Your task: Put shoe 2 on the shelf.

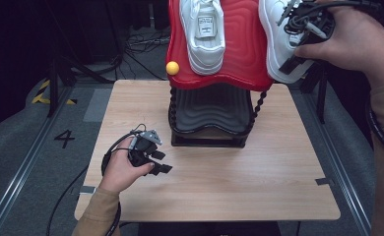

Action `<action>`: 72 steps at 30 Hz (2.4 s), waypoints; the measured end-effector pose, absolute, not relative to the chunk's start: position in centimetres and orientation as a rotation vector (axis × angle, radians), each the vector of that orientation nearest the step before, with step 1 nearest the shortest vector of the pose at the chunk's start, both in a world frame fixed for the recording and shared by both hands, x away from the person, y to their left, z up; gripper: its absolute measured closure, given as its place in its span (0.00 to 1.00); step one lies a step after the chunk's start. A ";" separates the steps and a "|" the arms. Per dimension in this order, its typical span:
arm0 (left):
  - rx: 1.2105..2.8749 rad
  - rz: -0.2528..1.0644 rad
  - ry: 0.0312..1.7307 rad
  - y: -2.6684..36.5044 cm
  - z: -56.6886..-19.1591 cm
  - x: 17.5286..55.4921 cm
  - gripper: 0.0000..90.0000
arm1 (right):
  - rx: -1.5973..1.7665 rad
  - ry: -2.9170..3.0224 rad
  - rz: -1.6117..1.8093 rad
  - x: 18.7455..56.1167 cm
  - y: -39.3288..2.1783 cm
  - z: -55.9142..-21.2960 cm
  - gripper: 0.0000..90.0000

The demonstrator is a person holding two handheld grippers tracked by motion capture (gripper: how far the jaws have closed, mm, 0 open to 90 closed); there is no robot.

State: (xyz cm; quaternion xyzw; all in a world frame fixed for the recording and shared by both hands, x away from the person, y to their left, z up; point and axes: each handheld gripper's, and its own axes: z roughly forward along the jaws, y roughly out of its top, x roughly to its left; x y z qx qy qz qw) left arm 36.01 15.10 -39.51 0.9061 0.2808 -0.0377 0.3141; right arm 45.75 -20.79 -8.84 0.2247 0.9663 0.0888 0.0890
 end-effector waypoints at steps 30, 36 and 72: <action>2.354 -0.093 0.790 17.1 -39.7 35.2 0.48 | 0.581 2.889 0.238 48.8 -13.0 -8.9 0.88; 2.352 -0.094 0.792 17.1 -39.8 35.2 0.48 | 0.544 2.880 0.238 48.8 -12.0 -9.6 0.87; 2.364 -0.095 0.792 16.8 -39.7 35.2 0.48 | 0.414 2.753 0.524 44.5 -14.2 -6.3 0.60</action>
